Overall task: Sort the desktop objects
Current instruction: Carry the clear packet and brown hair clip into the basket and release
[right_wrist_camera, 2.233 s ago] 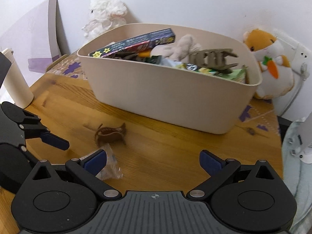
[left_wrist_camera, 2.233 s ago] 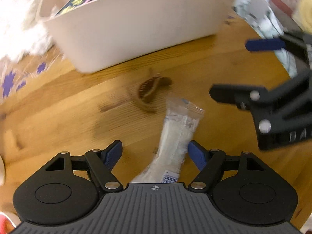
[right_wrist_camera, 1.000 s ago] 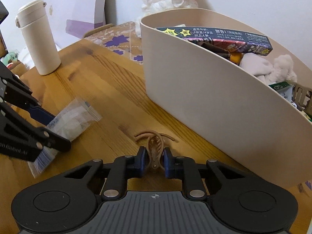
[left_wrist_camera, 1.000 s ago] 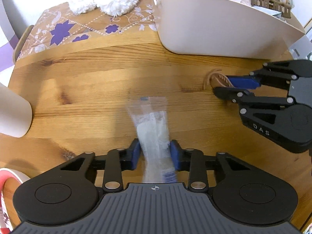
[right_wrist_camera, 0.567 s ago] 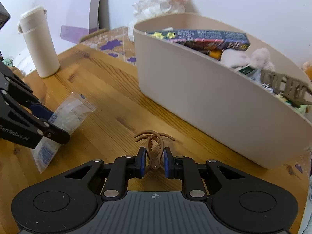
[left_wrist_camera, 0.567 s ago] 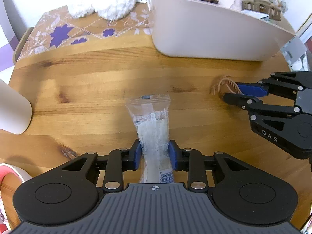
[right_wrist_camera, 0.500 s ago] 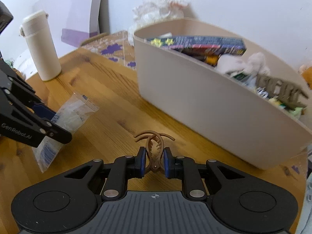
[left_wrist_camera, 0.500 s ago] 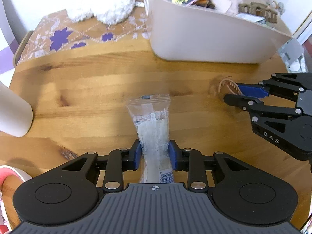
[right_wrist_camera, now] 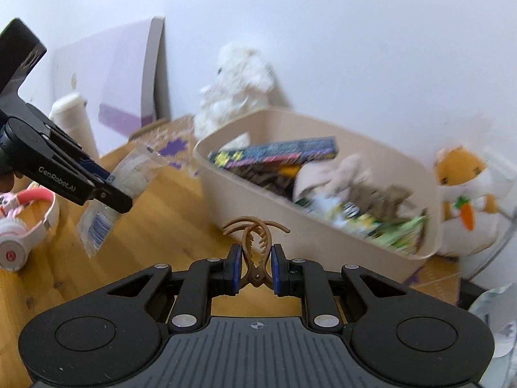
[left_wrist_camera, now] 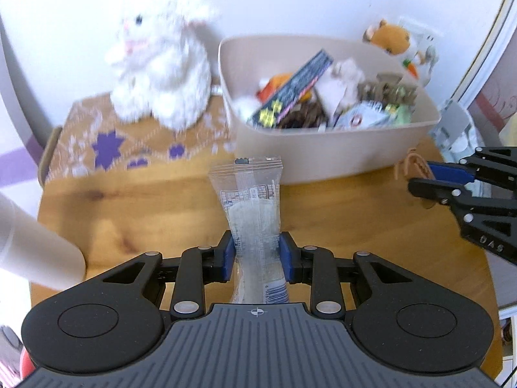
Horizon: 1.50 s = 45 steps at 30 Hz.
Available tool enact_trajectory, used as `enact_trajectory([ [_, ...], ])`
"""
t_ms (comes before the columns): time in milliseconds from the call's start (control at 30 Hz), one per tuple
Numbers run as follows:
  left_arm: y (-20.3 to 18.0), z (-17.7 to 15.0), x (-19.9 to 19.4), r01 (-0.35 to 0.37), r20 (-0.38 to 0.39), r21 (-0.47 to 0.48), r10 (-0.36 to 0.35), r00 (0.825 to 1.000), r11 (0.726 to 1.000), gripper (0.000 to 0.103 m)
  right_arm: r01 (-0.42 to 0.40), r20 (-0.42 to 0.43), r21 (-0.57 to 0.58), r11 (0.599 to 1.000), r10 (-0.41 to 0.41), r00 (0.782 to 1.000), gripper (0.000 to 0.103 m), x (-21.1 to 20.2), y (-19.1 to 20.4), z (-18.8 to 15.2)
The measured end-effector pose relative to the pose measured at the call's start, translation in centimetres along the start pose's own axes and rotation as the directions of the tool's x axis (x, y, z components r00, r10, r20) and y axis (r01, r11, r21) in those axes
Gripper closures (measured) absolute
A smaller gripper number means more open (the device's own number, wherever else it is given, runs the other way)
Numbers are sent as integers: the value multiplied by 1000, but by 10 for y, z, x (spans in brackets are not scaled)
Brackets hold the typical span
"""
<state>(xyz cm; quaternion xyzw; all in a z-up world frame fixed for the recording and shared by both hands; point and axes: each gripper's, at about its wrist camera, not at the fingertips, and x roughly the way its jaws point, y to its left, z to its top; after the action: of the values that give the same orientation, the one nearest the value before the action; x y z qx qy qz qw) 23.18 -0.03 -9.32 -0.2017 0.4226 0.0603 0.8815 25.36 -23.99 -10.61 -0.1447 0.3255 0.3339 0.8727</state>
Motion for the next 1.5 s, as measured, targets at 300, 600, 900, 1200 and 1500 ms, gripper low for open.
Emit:
enact_trajectory([
  [300,-14,47,-28,7,112,53,-13,994,999,74,101,83,40,994,-104,991,86,-28,-51,30],
  [600,-26,108,-26,-24,194,85,7,981,996,74,168,124,40,985,-172,977,86,-15,-76,69],
  [900,-43,153,20,-38,188,50,28,982,998,74,187,84,98,977,-196,977,86,33,-93,93],
  [1200,-43,162,71,-6,117,-35,10,993,999,73,181,-24,183,966,-180,983,85,81,-98,90],
  [1500,-49,160,66,-8,136,-30,12,991,1000,36,187,-58,279,942,-178,982,41,77,-101,80],
])
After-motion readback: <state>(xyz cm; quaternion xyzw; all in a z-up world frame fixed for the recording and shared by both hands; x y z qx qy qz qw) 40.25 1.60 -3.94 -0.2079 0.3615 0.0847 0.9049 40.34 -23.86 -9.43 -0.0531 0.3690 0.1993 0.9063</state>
